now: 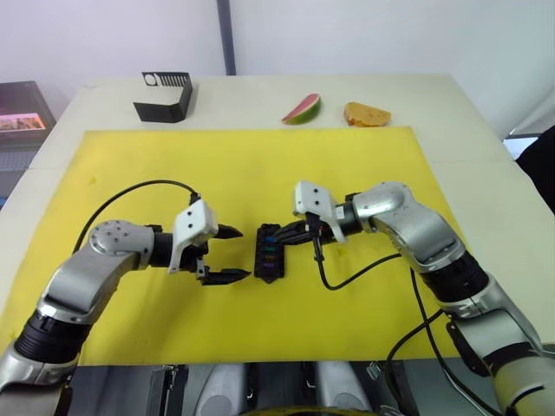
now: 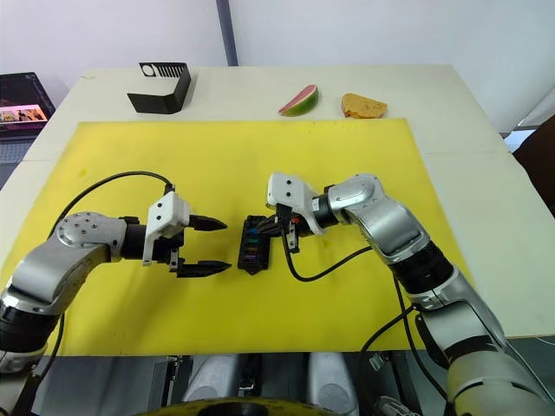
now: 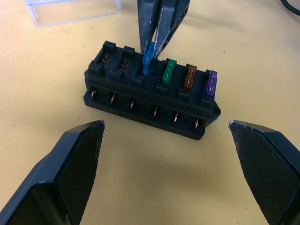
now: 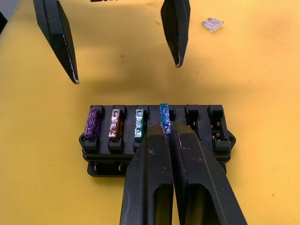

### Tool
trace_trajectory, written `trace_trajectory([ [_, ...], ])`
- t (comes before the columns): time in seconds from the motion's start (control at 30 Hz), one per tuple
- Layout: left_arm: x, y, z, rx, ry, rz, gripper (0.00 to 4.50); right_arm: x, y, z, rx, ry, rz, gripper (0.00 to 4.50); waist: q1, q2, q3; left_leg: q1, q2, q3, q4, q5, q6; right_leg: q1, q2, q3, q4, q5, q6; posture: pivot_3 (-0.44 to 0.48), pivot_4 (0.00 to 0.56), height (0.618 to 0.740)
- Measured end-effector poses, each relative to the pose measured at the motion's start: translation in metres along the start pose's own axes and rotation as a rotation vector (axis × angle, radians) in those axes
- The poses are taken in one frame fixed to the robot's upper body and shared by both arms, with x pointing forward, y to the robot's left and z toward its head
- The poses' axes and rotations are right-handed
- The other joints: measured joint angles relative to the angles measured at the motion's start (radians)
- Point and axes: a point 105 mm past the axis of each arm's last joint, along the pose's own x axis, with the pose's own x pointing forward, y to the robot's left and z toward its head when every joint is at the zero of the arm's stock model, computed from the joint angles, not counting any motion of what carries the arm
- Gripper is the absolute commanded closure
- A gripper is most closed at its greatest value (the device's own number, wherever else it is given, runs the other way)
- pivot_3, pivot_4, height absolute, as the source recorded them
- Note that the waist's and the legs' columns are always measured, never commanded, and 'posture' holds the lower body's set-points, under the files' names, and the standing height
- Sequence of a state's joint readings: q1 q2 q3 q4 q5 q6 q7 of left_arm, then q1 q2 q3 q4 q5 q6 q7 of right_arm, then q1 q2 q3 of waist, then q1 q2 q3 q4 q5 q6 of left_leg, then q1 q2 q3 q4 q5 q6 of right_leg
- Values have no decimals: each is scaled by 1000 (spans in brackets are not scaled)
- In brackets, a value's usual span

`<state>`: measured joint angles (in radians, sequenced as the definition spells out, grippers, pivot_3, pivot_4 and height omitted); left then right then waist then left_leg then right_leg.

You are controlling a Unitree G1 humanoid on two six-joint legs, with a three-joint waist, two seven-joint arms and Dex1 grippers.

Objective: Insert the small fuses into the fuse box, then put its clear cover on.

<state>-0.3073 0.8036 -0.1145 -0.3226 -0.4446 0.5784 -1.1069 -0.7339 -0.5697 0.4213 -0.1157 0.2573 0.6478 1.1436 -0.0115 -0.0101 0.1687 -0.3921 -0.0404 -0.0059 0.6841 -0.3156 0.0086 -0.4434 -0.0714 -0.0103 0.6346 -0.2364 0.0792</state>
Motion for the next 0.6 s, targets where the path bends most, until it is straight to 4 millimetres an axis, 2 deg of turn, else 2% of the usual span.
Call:
trace_trajectory([
  [0.27,0,0,0,2,1,-1,23,-2,-2,8,-19,-11,-17,4500,0,0,0,0,0,0,0,0,0,0,0,0,0,0,0,0,150,740],
  [0.6,0,2,2,8,-1,1,23,-2,-3,8,-10,-13,-26,4500,0,0,0,0,0,0,0,0,0,0,0,0,0,0,0,0,150,740],
])
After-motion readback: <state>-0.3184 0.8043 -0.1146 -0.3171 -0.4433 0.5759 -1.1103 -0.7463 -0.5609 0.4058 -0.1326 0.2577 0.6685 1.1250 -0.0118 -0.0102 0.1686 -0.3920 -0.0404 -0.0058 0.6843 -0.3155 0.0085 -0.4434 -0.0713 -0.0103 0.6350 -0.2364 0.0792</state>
